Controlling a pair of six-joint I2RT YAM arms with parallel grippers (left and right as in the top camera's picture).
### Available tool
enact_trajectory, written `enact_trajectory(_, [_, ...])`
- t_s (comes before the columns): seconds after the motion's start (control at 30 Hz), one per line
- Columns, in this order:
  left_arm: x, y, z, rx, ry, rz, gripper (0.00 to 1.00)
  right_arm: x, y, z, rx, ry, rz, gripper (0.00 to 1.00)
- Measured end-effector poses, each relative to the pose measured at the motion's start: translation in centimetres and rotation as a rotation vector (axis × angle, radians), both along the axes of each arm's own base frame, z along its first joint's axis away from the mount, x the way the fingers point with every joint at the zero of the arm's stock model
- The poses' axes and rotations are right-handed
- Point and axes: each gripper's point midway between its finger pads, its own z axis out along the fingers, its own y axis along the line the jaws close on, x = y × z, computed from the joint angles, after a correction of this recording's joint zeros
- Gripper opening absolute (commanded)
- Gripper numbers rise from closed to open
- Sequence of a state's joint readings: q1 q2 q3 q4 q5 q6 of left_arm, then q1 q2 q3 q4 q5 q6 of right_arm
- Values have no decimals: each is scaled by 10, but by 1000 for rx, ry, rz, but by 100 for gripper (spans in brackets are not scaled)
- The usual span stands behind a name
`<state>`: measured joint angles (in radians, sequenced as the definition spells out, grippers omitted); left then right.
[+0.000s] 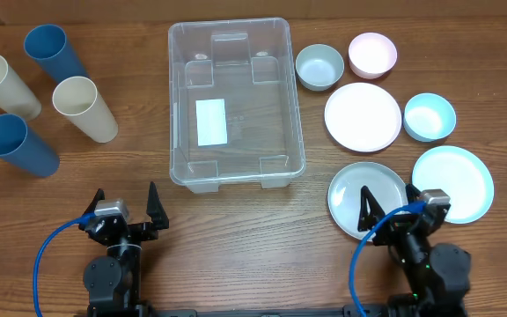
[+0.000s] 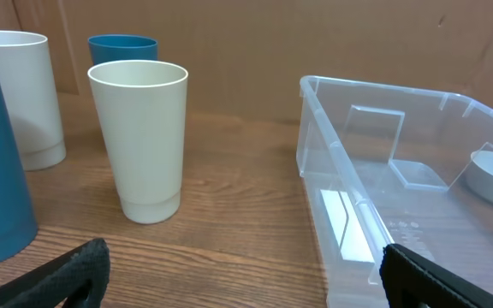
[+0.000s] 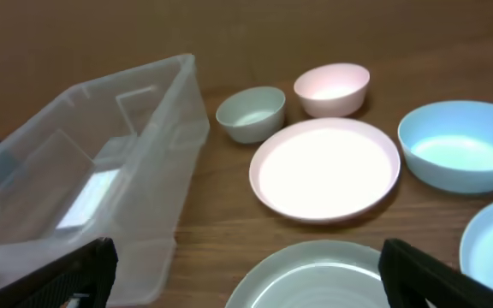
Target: Pack container
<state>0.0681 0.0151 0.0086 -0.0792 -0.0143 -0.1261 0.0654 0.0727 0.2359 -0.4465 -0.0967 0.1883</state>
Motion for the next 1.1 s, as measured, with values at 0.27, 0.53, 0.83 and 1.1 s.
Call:
enact_trajectory(0.27, [0, 0, 0, 0, 0, 0, 100, -6, 0, 65, -15, 487, -5, 100])
enact_trajectory(0.53, [0, 0, 0, 0, -1, 0, 100, 10, 32, -22, 121, 1067, 91, 100])
enact_trajectory(0.83, [0, 0, 0, 0, -2, 0, 100, -22, -8, -116, 407, 1470, -761, 100])
enact_trajectory(1.1, [0, 0, 0, 0, -1, 0, 100, -53, -14, -169, 472, 1475, -919, 48])
